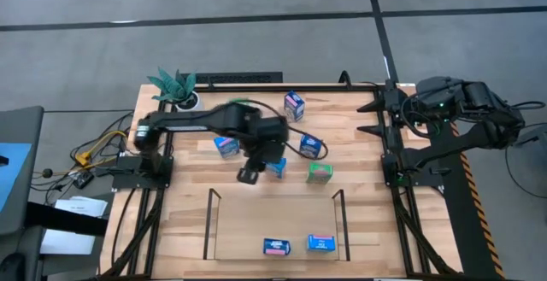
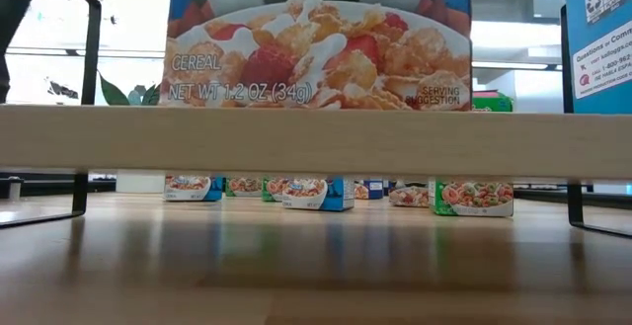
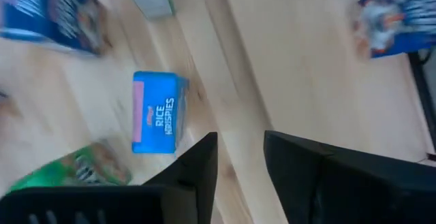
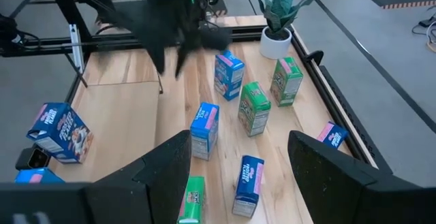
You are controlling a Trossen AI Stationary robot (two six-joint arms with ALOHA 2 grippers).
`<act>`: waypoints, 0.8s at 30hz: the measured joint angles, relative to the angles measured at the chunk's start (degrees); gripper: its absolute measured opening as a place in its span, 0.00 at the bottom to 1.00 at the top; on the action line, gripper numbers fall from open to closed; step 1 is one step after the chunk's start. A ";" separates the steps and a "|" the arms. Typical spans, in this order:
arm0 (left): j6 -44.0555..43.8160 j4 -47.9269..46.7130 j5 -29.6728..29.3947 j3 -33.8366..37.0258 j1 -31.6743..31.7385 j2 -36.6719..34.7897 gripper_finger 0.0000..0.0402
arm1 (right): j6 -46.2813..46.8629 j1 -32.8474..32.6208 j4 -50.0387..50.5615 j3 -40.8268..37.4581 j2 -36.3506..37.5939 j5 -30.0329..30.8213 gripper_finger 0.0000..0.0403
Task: Stack cereal on shelf
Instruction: Put the bottom light blue cereal box on the shelf aligned with the other light blue cereal box
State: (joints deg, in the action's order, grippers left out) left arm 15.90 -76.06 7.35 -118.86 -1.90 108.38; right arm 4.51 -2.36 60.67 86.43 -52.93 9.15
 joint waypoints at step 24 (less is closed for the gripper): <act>-5.47 61.17 -18.54 54.13 -5.01 -36.14 0.14 | -0.48 10.66 -2.10 0.02 -3.99 -0.04 0.67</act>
State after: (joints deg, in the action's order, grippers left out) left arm 10.43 -14.89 -11.19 -64.73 -6.92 72.24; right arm 4.03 8.31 58.57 86.46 -56.92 9.11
